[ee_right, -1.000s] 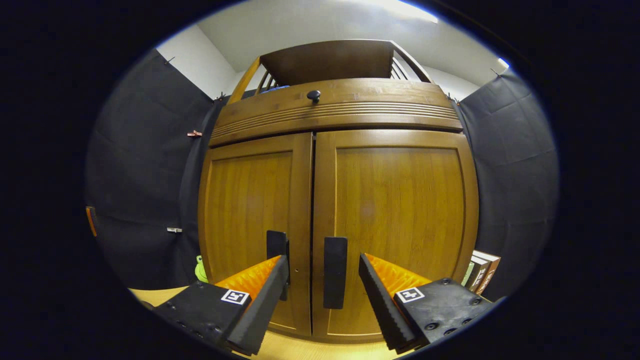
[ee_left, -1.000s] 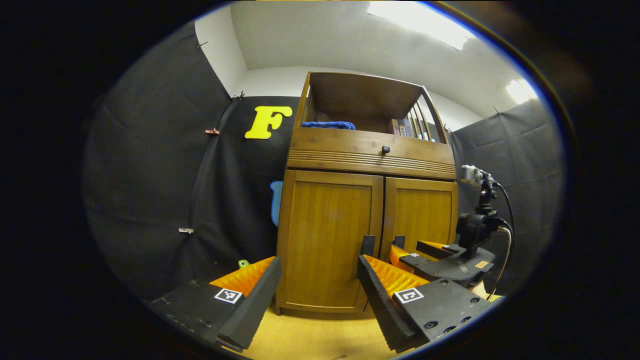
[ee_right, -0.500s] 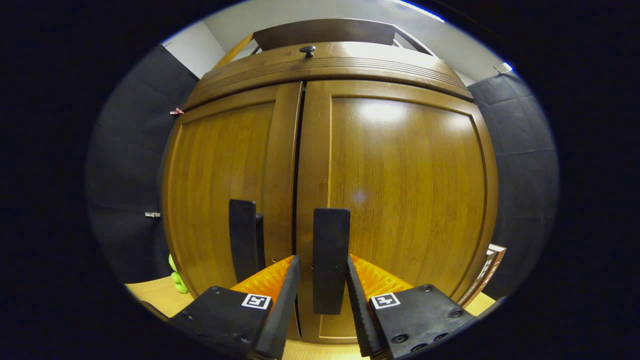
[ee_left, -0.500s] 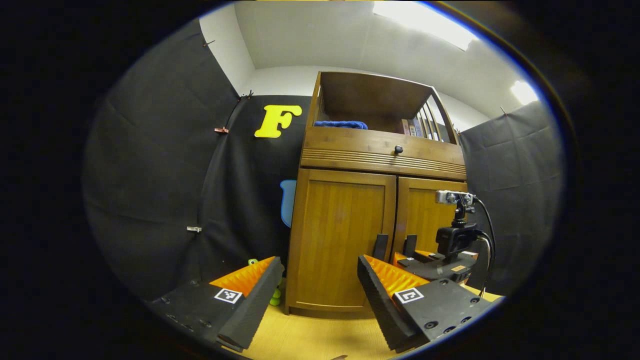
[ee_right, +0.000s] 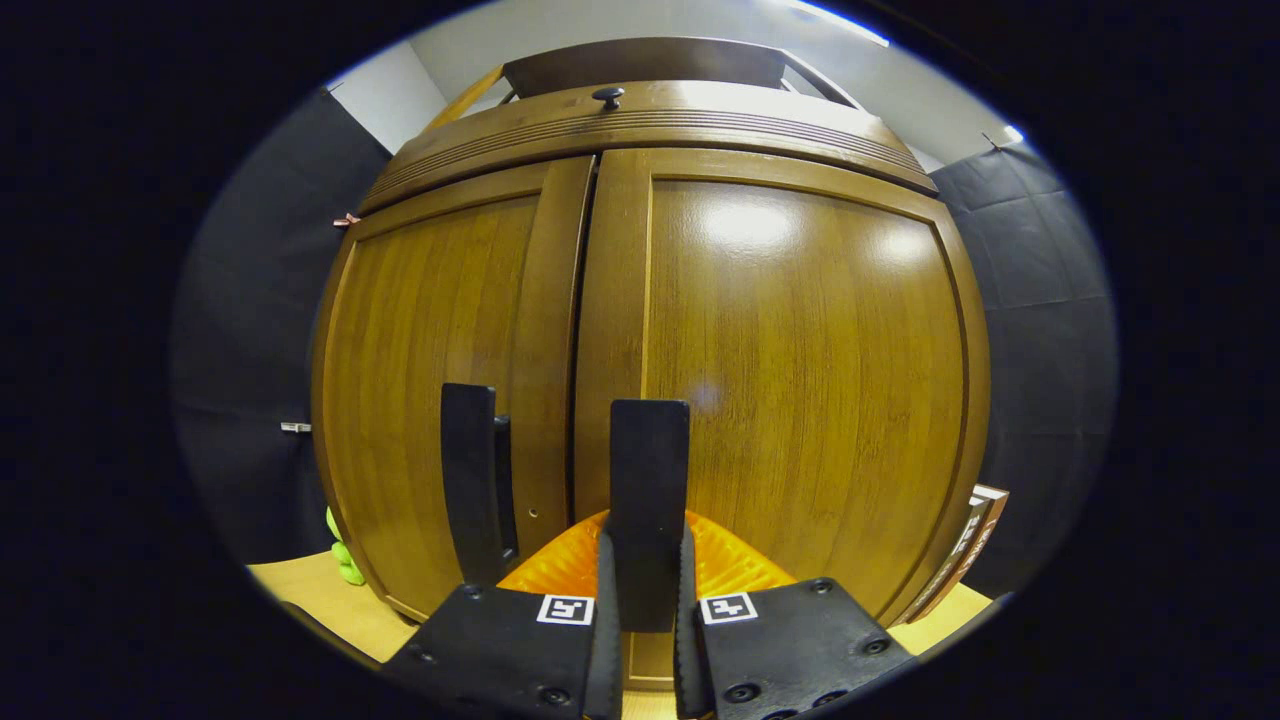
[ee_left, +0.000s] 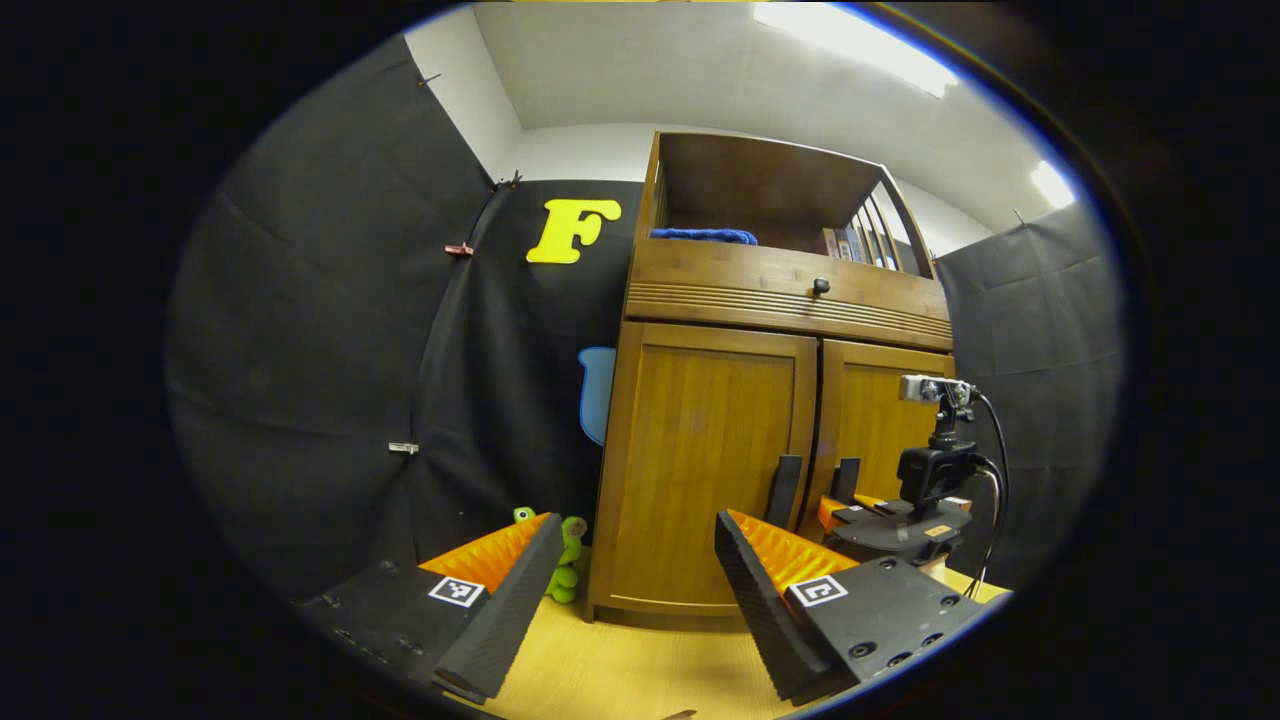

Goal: Open the right door of the double-door shoe cabinet with the right hand, and open the left door with the left hand.

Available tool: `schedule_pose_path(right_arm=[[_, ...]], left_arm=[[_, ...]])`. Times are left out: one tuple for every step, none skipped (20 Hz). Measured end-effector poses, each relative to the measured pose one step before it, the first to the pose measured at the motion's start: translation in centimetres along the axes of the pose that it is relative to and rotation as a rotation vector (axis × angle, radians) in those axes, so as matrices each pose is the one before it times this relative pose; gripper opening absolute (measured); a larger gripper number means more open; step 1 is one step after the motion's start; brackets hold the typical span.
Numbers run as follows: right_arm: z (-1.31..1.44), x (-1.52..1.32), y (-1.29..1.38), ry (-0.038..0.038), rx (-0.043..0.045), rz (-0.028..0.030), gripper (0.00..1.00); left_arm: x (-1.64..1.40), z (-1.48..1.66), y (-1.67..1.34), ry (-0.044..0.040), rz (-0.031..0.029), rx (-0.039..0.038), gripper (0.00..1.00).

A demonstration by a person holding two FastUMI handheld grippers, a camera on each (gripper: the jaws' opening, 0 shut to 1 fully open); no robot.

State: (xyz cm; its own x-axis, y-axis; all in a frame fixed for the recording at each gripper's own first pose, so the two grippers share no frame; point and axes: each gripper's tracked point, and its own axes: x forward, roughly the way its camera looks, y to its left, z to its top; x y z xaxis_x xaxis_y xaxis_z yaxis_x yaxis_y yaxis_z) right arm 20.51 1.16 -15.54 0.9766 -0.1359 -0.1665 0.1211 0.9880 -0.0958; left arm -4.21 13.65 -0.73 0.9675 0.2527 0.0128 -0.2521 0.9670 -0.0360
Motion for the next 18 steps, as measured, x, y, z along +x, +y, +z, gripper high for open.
schedule_pose_path(right_arm=[[0.079,-0.431,0.012,-0.00019,0.00312,0.00446,0.24],[-0.002,-0.372,0.094,0.00302,0.00349,0.00690,0.24],[0.078,-0.450,0.050,0.00177,0.00268,0.00667,0.19],[0.068,-0.336,0.012,0.00272,-0.00240,0.00701,0.19],[-0.014,-0.371,-0.136,0.00310,-0.00212,0.00750,0.19],[0.080,-0.455,-0.030,0.00272,-0.00038,0.00750,0.19],[-0.006,-0.410,-0.027,0.00300,-0.00132,0.00871,0.19],[-0.005,-0.443,-0.014,0.00114,0.00134,0.00781,0.19],[0.090,-0.422,-0.068,-0.00008,-0.00118,0.00788,0.19],[0.101,-0.387,-0.012,0.00057,-0.00217,0.00700,0.19],[0.056,-0.375,-0.021,-0.00001,-0.00194,0.00639,0.19],[0.066,-0.387,-0.074,-0.00060,-0.00100,0.00583,0.19],[0.031,-0.393,-0.012,-0.00140,0.00118,0.00631,0.19],[-0.001,-0.408,-0.042,-0.00005,0.00199,0.00591,0.19],[0.057,-0.394,-0.084,-0.00001,-0.00105,0.00598,0.19],[0.065,-0.451,-0.061,0.00034,-0.00009,0.00514,0.19],[0.091,-0.439,-0.056,0.00009,-0.00009,0.00479,0.19],[0.094,-0.519,-0.092,-0.00173,-0.00078,0.00513,0.19]], left_arm=[[-0.058,-0.048,-0.082,0.00435,-0.00292,0.00153,0.95],[-0.038,-0.161,-0.098,0.00192,-0.00233,0.00210,0.95],[-0.109,0.058,-0.127,0.00048,-0.00195,0.00120,0.95],[-0.110,-0.091,-0.251,0.00093,-0.00475,0.00067,0.95],[-0.187,0.078,-0.296,0.00075,-0.00574,-0.00066,0.95],[-0.163,-0.151,-0.378,0.00024,-0.00627,-0.00054,0.95],[-0.158,0.129,-0.405,-0.00035,-0.00570,-0.00053,0.95],[-0.027,-0.006,-0.315,-0.00079,-0.00721,-0.00089,0.95],[-0.070,0.202,-0.430,-0.00229,-0.00860,-0.00183,0.95],[-0.130,0.092,-0.440,-0.00294,-0.00961,-0.00217,0.95],[-0.037,0.178,-0.445,-0.00291,-0.00840,-0.00138,0.95],[-0.008,-0.057,-0.374,-0.00269,-0.00721,-0.00083,0.95],[-0.075,0.099,-0.392,-0.00071,-0.00670,0.00034,0.95],[-0.020,-0.109,-0.414,0.00085,-0.00646,0.00036,0.95],[0.017,-0.068,-0.368,0.00327,-0.00639,0.00064,0.95],[0.006,-0.124,-0.335,0.00243,-0.00760,0.00071,0.95],[0.088,0.002,-0.394,0.00212,-0.00666,0.00026,0.95],[-0.047,-0.092,-0.341,0.00165,-0.00662,-0.00037,0.95]])
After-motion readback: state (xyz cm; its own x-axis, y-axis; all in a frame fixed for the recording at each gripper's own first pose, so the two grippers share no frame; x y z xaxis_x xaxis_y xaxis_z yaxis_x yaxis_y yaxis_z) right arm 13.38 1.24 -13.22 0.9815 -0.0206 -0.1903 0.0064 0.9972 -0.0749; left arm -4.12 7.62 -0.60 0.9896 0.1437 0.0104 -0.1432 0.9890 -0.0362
